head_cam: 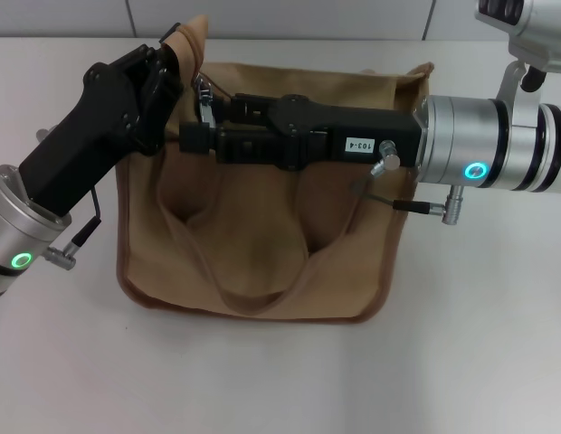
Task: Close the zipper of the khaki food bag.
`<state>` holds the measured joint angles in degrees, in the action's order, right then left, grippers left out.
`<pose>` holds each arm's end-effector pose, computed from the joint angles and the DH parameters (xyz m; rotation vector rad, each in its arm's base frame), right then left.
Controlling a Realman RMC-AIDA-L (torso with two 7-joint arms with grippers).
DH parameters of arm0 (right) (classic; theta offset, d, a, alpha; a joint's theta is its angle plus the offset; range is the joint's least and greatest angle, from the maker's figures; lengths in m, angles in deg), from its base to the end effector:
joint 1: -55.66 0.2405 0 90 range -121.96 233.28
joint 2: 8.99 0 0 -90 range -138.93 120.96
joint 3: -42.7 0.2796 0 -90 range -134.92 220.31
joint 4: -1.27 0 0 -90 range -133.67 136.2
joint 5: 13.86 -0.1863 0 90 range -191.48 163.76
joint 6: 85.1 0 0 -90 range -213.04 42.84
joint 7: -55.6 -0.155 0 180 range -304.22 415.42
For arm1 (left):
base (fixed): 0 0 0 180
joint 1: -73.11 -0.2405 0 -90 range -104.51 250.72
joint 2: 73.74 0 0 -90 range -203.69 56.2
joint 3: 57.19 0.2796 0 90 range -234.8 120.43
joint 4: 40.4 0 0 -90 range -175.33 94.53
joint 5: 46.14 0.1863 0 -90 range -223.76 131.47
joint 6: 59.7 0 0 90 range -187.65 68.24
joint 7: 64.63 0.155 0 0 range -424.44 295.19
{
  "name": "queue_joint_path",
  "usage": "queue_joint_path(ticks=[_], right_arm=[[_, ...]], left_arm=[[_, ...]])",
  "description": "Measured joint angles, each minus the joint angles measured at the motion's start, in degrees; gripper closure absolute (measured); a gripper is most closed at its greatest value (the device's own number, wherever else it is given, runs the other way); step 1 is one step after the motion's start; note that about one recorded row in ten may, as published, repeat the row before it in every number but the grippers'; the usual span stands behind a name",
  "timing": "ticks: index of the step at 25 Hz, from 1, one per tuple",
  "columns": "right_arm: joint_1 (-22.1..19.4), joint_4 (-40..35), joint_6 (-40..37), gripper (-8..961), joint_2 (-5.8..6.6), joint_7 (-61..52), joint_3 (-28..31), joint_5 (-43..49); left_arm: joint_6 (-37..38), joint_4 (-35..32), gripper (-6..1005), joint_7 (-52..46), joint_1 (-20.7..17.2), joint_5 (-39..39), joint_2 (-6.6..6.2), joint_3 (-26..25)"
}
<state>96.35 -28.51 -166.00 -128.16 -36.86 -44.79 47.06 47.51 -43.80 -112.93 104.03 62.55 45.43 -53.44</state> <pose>0.1211 0.3349 -0.0772 2.6470 -0.7829 -1.1754 -0.2258 0.2954 -0.0075 -2.0828 -0.4293 -1.6183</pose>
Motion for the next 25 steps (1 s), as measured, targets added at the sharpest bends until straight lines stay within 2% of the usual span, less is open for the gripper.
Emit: queue_joint_path(ticks=[7, 15, 25], right_arm=[[0.7, 0.2, 0.8, 281, -0.03, 0.0, 0.3, 2.2], [0.2, 0.2, 1.0, 491, -0.09, 0.1, 0.4, 1.9], [0.3, 0.2, 1.2, 889, -0.17, 0.8, 1.3, 1.8]], left_arm=[[-0.1, 0.2, 982, 0.1, -0.1, 0.0, 0.00, -0.1], [-0.2, 0.4, 982, 0.9, 0.0, 0.1, 0.00, -0.1], [-0.3, 0.4, 983, 0.9, 0.1, 0.1, 0.00, -0.2]])
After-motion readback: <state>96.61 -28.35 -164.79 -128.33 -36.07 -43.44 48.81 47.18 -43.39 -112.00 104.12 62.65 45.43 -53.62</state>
